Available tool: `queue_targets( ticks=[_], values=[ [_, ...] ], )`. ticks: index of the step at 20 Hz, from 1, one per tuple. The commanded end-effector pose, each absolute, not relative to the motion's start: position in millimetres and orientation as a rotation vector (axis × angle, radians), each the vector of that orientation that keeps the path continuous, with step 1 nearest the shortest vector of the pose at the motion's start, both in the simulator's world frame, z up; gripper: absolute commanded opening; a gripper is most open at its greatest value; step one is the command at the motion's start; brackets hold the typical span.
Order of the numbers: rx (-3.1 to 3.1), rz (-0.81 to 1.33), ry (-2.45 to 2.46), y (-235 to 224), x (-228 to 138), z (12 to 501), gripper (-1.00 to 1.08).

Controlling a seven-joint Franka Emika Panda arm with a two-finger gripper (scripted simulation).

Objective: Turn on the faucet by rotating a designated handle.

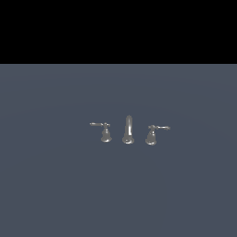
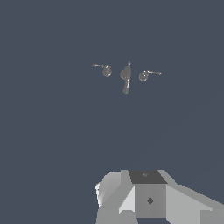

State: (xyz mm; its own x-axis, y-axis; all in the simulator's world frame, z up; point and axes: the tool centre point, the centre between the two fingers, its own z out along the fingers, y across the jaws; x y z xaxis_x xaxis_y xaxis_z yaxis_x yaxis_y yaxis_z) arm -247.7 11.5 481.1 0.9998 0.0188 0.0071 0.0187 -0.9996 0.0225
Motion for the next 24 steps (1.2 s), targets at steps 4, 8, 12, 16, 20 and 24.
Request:
queue_targets(
  ticks=[4,8,12,16,20,24],
  values=[
    [3.119,0.011,0.022,12,-247,480,-1.0],
    [3.119,0.011,-0.013,16,-246,475,-1.0],
    [3.119,0.011,-0.075,22,-242,465,-1.0],
    [3.116,0.01,-0.165,32,-237,451,-1.0],
    [3.109,0.009,-0.283,43,-229,433,-1.0],
    [3.095,0.008,-0.42,56,-218,411,-1.0]
  ],
)
